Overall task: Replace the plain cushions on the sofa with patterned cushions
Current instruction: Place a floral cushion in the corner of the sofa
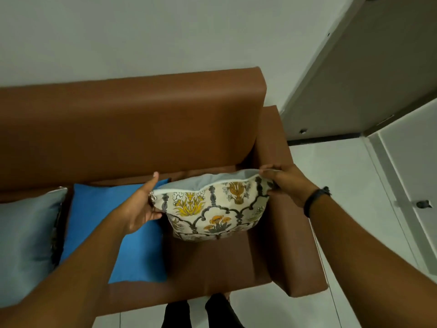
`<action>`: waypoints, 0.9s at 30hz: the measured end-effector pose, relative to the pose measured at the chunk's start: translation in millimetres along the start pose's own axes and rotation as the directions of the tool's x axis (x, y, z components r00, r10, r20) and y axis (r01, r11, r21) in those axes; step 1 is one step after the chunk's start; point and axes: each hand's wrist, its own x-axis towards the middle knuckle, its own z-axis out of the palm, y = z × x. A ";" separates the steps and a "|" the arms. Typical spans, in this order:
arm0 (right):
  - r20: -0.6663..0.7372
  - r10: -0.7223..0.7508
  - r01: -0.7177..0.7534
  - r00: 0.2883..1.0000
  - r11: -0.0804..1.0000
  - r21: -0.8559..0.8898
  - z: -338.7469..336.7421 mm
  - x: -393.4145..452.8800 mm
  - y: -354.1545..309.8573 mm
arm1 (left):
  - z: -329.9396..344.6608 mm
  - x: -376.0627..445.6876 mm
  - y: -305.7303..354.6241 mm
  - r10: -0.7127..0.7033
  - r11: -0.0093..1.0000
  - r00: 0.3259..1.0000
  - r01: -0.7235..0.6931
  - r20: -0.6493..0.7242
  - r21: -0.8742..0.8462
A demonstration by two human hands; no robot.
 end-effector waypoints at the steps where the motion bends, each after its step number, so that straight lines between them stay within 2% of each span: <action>1: -0.002 -0.004 0.004 1.000 1.000 -0.014 6.1 11.5 -6.9 | 2.3 5.2 5.3 0.024 1.000 0.999 -0.024 -0.024 0.006; 6: -0.099 -0.092 0.095 0.991 0.995 0.028 25.6 66.2 -35.0 | 6.3 34.4 39.6 0.152 0.983 0.981 -0.163 -0.124 -0.083; 10: -0.166 -0.174 0.195 0.971 0.973 0.120 27.5 94.8 -49.3 | 9.3 55.7 65.1 0.227 0.964 0.971 -0.235 -0.069 -0.125; 12: -0.221 -0.243 0.279 0.945 0.948 0.152 33.5 93.9 -45.9 | 22.7 58.2 61.7 0.259 0.965 0.963 -0.261 -0.073 -0.031; 13: -0.288 -0.340 0.362 0.895 0.932 0.025 39.4 88.6 -40.3 | 32.1 57.1 54.4 0.311 0.949 0.942 -0.300 -0.124 0.096; 14: -0.316 -0.483 0.443 0.817 0.876 -0.193 47.6 82.0 -30.2 | 42.1 56.7 42.7 0.414 0.885 0.892 -0.349 -0.179 0.307; 15: -0.260 -0.629 0.508 0.733 0.759 -0.407 58.1 74.7 -15.8 | 53.1 56.7 27.7 0.568 0.731 0.802 -0.389 -0.183 0.561; 16: -0.142 -0.731 0.553 0.667 0.613 -0.564 71.8 68.9 0.6 | 64.8 58.4 11.3 0.722 0.488 0.686 -0.409 -0.093 0.771; 17: 0.003 -0.768 0.571 0.641 0.474 -0.671 87.8 65.9 17.5 | 77.1 62.0 -3.2 0.807 0.216 0.587 -0.402 0.069 0.890; 18: 0.128 -0.761 0.565 0.637 0.347 -0.749 103.5 66.8 34.6 | 88.9 68.1 -15.0 0.815 -0.018 0.532 -0.374 0.231 0.927; 19: 0.215 -0.723 0.535 0.657 0.245 -0.808 117.5 70.0 50.2 | 97.0 77.5 -24.8 0.778 -0.177 0.527 -0.337 0.342 0.925; 20: 0.255 -0.682 0.488 0.686 0.171 -0.856 126.2 75.8 62.4 | 99.5 88.2 -29.1 0.736 -0.260 0.562 -0.280 0.378 0.924; 21: 0.266 -0.659 0.441 0.704 0.112 -0.891 126.6 83.2 68.4 | 94.9 98.2 -27.5 0.712 -0.287 0.608 -0.204 0.351 0.936; 22: 0.255 -0.650 0.402 0.716 0.084 -0.912 119.4 94.1 72.4 | 83.4 111.5 -25.4 0.699 -0.262 0.662 -0.117 0.272 0.958; 23: 0.208 -0.640 0.363 0.740 0.119 -0.924 106.6 104.4 74.1 | 65.6 122.2 -20.7 0.693 -0.173 0.705 -0.040 0.150 0.984; 25: 0.003 -0.605 0.252 0.796 0.326 -0.911 71.5 117.9 75.6 | 19.9 131.5 -6.2 0.657 0.121 0.740 0.083 -0.143 0.989; 26: -0.104 -0.583 0.199 0.806 0.433 -0.879 57.4 119.5 76.5 | 3.4 129.1 -0.2 0.631 0.209 0.740 0.129 -0.234 0.969; 27: -0.151 -0.576 0.187 0.803 0.485 -0.854 52.2 116.4 78.7 | -4.5 124.3 0.7 0.651 0.207 0.718 0.142 -0.244 0.968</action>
